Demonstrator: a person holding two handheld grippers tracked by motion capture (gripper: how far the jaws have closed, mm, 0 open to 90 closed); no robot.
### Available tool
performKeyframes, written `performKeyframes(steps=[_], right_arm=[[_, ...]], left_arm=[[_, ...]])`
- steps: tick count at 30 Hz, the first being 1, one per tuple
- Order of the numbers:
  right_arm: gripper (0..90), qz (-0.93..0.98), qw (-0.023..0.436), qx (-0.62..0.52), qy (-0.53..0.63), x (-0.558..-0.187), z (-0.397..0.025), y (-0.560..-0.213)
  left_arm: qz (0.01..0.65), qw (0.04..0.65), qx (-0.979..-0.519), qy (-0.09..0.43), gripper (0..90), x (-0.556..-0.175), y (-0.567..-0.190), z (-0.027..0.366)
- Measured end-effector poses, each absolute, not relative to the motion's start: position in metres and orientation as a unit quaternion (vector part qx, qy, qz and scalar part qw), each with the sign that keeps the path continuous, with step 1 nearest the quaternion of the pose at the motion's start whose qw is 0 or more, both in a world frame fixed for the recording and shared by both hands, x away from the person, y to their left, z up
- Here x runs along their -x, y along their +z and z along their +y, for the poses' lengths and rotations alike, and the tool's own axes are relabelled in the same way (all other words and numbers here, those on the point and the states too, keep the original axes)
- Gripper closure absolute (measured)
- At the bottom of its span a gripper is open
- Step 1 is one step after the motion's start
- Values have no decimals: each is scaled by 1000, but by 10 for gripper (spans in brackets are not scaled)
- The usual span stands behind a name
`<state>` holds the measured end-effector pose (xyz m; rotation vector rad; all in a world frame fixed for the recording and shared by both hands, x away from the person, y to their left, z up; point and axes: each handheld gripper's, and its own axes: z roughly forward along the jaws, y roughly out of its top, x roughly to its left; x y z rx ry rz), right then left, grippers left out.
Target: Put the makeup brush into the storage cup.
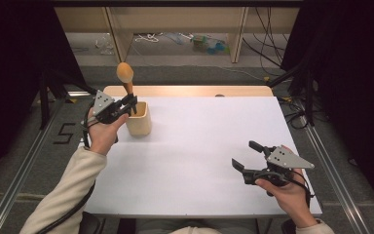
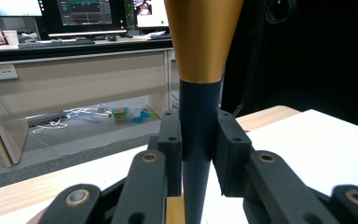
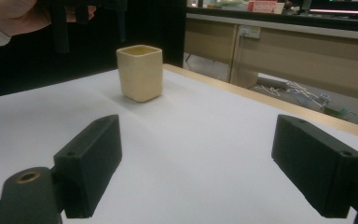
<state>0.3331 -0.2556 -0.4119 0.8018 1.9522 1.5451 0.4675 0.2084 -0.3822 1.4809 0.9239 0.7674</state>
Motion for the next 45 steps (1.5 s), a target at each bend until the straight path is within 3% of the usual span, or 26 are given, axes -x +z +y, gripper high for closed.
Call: performKeyframes(steps=[45], right_arm=[[168, 722, 241, -301, 574, -332, -255, -413]], left_arm=[[404, 576, -624, 340, 747, -490, -388, 210]])
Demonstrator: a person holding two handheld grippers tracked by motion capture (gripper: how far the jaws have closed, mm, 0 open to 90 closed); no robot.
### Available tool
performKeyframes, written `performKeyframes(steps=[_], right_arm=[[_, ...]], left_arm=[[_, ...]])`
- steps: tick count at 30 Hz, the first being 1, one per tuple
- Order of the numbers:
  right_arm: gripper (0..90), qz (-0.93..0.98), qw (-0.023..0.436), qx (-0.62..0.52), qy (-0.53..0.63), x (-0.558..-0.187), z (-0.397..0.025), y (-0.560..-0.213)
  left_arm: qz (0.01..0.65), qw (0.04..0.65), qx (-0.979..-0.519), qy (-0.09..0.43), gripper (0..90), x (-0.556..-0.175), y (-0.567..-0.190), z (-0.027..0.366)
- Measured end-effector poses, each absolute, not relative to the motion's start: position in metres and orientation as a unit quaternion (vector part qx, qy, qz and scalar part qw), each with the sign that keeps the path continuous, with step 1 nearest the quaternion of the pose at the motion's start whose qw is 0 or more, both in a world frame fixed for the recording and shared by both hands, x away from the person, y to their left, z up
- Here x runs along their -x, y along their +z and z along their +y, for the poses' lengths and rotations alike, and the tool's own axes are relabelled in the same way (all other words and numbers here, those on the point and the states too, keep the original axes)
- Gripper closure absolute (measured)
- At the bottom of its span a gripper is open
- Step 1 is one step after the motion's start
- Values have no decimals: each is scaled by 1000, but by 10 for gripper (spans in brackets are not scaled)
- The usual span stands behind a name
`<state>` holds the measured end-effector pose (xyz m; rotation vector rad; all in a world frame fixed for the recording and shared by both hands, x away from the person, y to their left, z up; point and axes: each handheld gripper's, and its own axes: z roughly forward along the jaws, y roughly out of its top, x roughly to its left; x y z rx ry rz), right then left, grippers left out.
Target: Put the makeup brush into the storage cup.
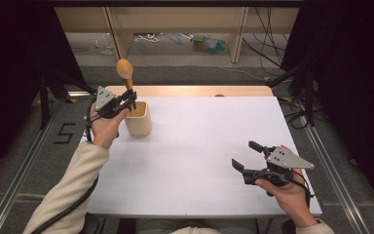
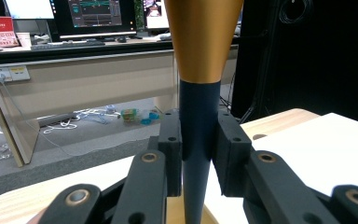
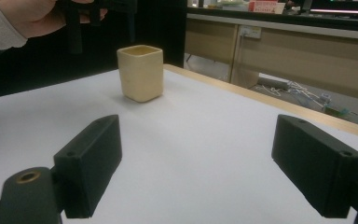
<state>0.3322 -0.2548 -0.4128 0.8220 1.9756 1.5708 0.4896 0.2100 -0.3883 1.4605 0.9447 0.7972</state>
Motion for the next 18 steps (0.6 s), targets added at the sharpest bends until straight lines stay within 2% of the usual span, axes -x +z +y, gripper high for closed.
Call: performKeyframes(steps=[18], right_arm=[[168, 720, 255, -292, 575, -334, -255, -413]], left_arm=[[403, 577, -622, 343, 747, -495, -391, 209]])
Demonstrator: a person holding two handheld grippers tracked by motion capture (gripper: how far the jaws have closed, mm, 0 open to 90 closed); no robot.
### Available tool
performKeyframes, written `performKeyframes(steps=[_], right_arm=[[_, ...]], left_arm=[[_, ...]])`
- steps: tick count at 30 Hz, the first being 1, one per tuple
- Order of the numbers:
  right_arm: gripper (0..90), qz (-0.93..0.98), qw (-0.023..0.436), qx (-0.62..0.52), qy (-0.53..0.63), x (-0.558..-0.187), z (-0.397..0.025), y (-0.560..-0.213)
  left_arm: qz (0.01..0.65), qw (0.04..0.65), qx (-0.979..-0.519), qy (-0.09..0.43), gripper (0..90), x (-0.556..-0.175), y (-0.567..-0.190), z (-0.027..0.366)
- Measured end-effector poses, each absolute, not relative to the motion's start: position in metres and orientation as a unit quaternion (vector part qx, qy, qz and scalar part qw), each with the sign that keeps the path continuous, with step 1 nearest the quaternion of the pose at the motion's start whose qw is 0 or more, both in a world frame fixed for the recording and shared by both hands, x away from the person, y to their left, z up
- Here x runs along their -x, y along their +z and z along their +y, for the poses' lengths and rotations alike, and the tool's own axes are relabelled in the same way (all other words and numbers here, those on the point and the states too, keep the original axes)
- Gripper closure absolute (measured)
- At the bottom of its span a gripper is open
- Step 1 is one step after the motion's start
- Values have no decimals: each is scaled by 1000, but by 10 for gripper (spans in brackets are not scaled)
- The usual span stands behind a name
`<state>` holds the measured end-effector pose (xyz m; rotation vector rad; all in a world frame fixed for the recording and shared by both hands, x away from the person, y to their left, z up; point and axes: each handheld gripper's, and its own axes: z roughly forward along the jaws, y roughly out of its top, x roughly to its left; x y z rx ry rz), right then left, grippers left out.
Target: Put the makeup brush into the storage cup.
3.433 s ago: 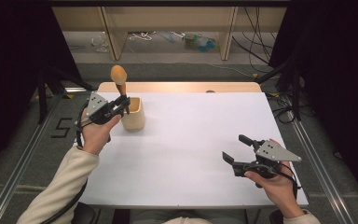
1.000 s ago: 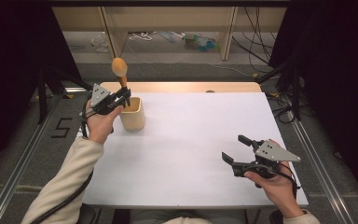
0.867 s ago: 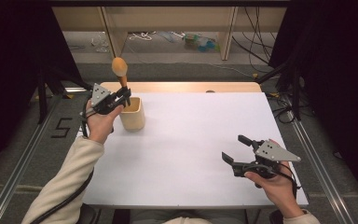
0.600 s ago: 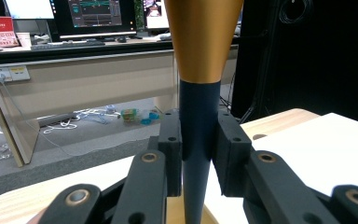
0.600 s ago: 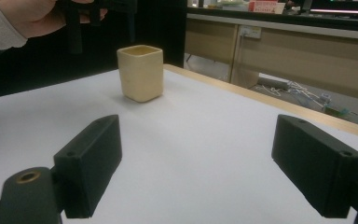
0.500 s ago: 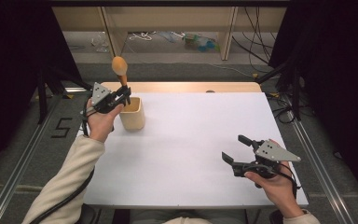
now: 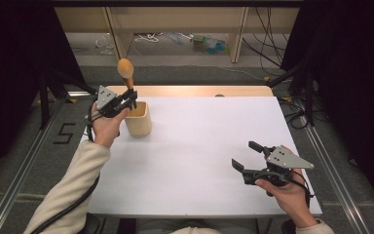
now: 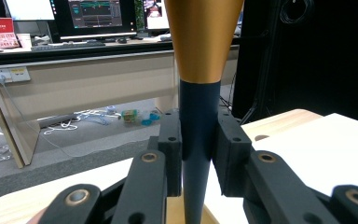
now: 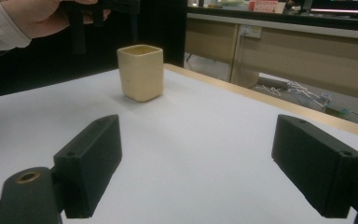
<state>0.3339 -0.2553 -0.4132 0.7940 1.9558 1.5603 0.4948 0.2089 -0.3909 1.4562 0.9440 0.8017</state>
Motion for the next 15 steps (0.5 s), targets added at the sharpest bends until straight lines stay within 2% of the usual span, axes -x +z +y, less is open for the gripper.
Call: performKeyframes(steps=[15], right_arm=[[169, 727, 244, -302, 567, -332, -255, -413]], left_arm=[[407, 573, -622, 345, 746, -500, -395, 209]])
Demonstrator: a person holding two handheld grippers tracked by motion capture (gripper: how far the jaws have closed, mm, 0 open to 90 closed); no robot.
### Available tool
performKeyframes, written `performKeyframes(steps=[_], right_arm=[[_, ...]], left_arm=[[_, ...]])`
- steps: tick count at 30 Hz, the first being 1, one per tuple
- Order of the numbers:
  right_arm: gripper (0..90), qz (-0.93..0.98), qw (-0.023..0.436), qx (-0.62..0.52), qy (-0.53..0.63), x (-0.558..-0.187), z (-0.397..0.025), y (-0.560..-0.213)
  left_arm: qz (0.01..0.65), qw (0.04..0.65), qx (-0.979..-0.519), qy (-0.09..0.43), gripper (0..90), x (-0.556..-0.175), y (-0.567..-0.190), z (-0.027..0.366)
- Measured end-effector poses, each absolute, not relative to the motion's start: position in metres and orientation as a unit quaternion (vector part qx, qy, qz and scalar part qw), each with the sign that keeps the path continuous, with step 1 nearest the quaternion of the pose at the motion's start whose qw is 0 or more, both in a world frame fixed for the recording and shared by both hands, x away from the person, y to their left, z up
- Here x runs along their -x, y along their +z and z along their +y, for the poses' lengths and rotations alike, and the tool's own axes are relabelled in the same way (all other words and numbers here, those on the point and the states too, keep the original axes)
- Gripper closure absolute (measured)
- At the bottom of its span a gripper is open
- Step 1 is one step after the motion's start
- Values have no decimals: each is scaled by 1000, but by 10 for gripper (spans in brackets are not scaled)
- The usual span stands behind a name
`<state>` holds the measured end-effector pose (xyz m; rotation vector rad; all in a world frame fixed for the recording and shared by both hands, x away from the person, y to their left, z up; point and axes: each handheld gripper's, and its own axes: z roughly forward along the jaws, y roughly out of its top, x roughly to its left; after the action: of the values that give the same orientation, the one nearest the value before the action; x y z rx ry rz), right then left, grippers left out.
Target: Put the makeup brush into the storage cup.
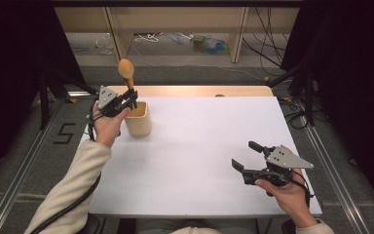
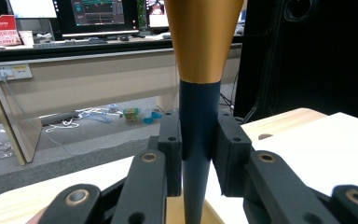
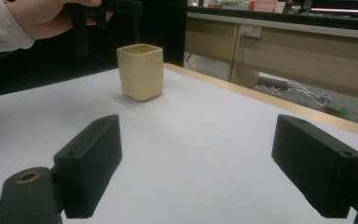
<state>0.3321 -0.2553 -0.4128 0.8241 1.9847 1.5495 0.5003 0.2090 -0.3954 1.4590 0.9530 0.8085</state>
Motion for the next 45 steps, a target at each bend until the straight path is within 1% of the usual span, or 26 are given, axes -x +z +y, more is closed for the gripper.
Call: performKeyframes(steps=[1, 2, 4, 6, 11, 12, 17, 19, 27, 45], right_arm=[[169, 726, 244, -301, 568, -332, -255, -413], [169, 723, 254, -292, 572, -334, -255, -413], [169, 725, 254, -294, 569, -334, -256, -413], [169, 727, 243, -302, 567, -332, -255, -413], [169, 726, 245, -303, 566, -332, -255, -413], [169, 725, 255, -295, 568, -334, -256, -413], [169, 725, 252, -296, 568, -334, -255, -413], [168, 727, 244, -301, 567, -332, -255, -413], [168, 725, 255, -294, 568, -334, -255, -413], [169, 725, 253, -296, 568, -333, -255, -413]], left_arm=[[407, 573, -622, 345, 746, -501, -396, 209], [407, 573, -622, 344, 746, -501, -396, 209], [408, 573, -622, 344, 747, -501, -396, 209], [407, 572, -623, 346, 747, -502, -397, 209], [408, 570, -622, 347, 746, -505, -400, 209], [408, 570, -622, 347, 746, -505, -400, 209], [409, 568, -623, 349, 746, -506, -402, 210], [409, 567, -624, 349, 746, -506, -402, 210], [412, 566, -623, 350, 746, -508, -406, 211], [418, 560, -625, 349, 746, -511, -412, 211]])
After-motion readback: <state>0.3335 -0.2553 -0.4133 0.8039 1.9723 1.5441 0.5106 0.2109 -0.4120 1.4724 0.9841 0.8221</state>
